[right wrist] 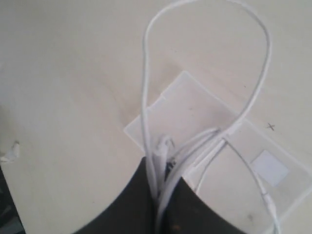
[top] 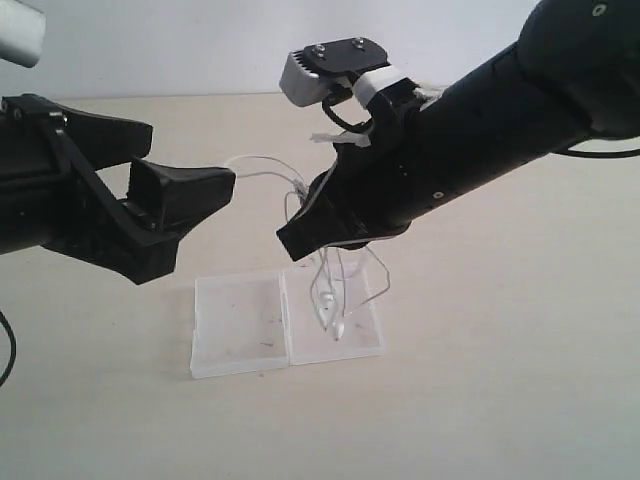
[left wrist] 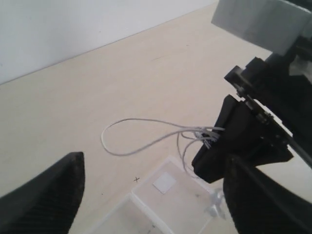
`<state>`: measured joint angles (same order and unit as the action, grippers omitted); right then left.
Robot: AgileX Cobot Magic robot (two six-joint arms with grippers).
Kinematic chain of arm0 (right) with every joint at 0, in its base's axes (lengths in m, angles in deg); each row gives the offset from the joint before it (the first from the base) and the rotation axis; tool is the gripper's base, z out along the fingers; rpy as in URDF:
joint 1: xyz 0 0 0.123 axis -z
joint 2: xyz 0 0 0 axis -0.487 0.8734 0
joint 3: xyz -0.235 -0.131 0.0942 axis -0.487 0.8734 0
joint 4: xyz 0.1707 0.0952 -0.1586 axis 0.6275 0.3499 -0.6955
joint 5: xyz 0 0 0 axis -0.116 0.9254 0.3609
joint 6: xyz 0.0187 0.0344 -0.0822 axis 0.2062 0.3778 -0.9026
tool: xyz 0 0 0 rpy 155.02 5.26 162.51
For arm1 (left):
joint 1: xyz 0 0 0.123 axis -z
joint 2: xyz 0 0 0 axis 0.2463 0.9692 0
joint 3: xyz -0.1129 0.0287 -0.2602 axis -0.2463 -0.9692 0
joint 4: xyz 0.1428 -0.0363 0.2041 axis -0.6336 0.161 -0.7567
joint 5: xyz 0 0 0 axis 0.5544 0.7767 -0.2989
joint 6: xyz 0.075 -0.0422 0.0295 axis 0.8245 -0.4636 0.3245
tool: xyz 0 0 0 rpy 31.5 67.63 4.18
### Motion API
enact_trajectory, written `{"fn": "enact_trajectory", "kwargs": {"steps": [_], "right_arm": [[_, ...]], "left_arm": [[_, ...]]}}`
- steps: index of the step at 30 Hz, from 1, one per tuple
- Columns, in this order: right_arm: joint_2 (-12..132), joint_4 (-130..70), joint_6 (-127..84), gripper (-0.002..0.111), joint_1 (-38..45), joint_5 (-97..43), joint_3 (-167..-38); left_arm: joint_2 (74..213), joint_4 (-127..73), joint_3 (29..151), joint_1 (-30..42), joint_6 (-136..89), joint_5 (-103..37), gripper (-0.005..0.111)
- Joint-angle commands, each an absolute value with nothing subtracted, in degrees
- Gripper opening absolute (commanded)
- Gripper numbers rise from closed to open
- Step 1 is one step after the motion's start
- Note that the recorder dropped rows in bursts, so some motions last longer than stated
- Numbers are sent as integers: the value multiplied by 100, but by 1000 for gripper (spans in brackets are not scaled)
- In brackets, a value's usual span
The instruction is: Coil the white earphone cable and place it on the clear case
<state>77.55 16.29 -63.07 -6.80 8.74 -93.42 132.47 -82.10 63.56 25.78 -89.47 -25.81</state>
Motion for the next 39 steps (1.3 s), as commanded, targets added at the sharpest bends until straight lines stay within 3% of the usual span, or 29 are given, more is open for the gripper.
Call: {"fn": "enact_trajectory", "kwargs": {"steps": [1, 5, 12, 21, 26, 33, 39], "right_arm": [[7721, 954, -5666, 0, -685, 1042, -9573], [7721, 872, -5666, 0, -685, 1397, -9748], [7721, -110, -5656, 0, -685, 1964, -10044], [7739, -455, -6036, 0, -685, 2582, -10660], [7931, -455, -6429, 0, -712, 2971, -10855], [8440, -904, -6456, 0, -1342, 2961, -11233], [8591, -1517, -6506, 0, -1588, 2964, -11455]], "left_arm": [[13236, -8163, 6299, 2571, -8966, -2493, 75], [13236, -8028, 6299, 2571, -8980, -2129, 73], [13215, -8049, 5979, 2571, -9215, -1808, 41], [13191, -8983, 5525, 2571, -10245, -1786, 34], [12962, -10809, 5139, 2571, -12119, -1404, 0], [12290, -12716, 4223, 2571, -14821, -11, 0], [11910, -12716, 3906, 2571, -14980, 123, 0]]}}
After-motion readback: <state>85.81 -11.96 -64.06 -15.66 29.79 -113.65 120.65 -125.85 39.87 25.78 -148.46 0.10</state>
